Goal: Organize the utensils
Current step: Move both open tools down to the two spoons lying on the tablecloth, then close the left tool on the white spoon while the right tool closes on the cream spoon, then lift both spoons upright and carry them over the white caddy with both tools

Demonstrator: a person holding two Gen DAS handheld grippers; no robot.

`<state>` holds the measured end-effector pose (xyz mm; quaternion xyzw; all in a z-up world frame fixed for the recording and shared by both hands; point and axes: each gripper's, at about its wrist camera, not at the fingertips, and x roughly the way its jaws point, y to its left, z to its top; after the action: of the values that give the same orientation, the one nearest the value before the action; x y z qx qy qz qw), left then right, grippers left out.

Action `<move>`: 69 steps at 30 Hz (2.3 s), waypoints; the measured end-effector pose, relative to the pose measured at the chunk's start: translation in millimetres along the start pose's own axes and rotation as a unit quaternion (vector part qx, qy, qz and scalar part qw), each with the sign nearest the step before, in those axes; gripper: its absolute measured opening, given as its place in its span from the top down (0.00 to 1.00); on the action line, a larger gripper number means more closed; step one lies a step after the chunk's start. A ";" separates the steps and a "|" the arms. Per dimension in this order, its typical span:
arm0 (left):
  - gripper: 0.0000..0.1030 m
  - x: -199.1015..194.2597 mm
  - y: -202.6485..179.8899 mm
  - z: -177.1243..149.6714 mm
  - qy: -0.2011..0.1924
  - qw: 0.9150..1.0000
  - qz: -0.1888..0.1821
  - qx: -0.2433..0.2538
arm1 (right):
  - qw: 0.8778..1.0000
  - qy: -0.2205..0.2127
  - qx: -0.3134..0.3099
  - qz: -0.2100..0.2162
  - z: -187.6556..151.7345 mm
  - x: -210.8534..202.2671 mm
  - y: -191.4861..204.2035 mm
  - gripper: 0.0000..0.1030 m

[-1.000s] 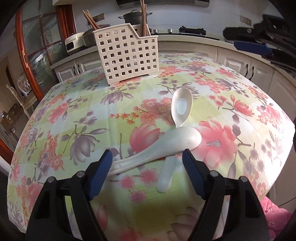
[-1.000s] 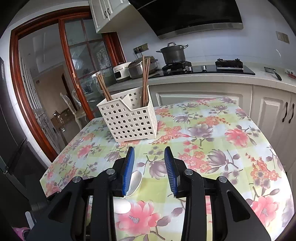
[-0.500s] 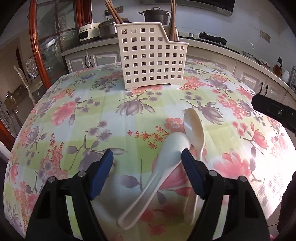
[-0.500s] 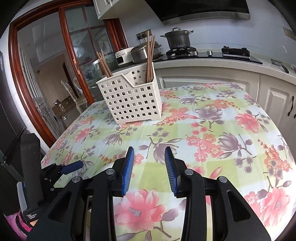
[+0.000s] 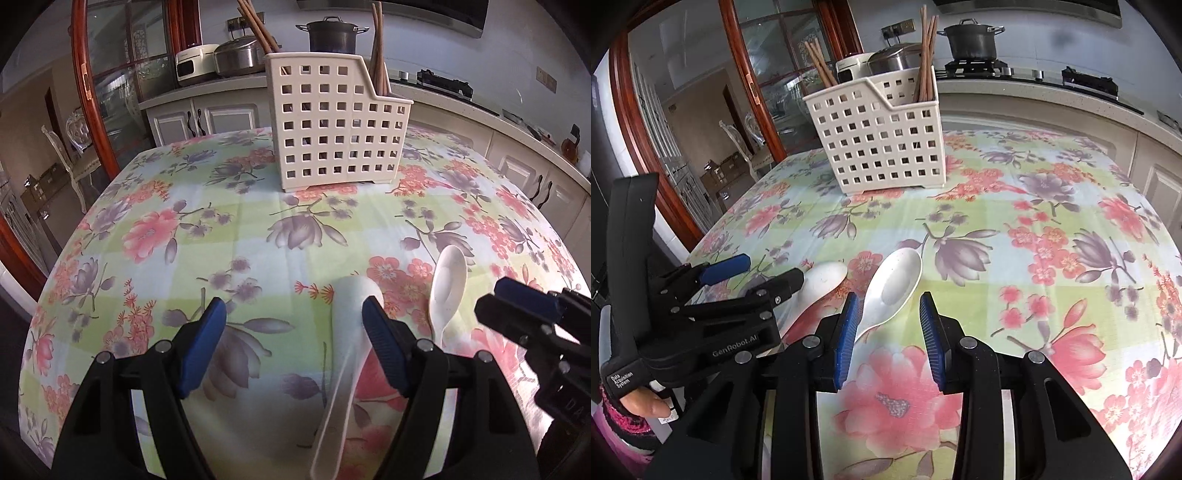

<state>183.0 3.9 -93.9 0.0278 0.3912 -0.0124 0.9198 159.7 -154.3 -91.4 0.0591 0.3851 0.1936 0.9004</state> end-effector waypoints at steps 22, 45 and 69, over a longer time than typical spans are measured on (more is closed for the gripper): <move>0.28 -12.4 2.8 -10.7 -0.018 0.999 -0.044 0.022 | 0.998 0.053 0.023 0.000 31.5 56.0 -1.7 0.91; 0.67 -0.5 -22.3 12.4 -0.027 0.997 -0.067 0.039 | 0.999 -0.048 -0.001 -0.018 30.6 -0.5 -12.3 0.93; 0.67 -75.9 10.0 68.5 -0.170 0.983 -0.070 0.000 | 0.979 -0.191 -0.055 -0.055 93.4 -39.9 6.6 0.93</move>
<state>180.0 9.8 8.7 -0.0023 0.2298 -0.0816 0.9698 199.5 -160.0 2.0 0.0243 0.1975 0.1501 0.9684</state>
